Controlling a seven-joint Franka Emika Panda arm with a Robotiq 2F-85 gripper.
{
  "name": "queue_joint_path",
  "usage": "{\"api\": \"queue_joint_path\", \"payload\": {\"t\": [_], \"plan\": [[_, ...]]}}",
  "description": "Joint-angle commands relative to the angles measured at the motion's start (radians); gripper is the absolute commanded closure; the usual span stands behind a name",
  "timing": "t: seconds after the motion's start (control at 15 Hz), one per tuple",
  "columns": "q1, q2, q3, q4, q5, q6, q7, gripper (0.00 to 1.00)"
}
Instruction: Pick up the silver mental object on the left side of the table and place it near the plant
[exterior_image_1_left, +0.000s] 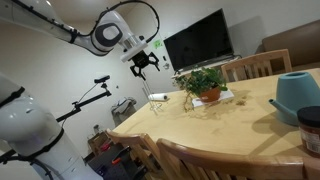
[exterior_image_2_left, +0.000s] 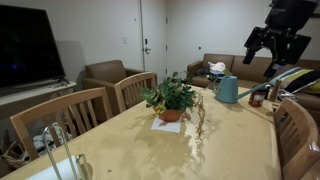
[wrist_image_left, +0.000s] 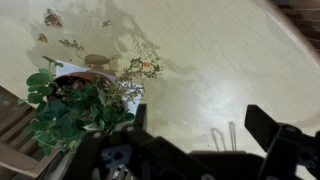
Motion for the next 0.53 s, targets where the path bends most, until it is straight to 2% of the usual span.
{"api": "queue_joint_path", "payload": {"t": [0.0,0.2,0.47], "plan": [[0.006,0.007,-0.007,0.003,0.017,0.001,-0.028,0.00],[0.054,0.040,-0.018,0.017,0.060,0.030,-0.208,0.00],[0.097,0.087,0.014,0.057,0.093,0.027,-0.388,0.00]]}}
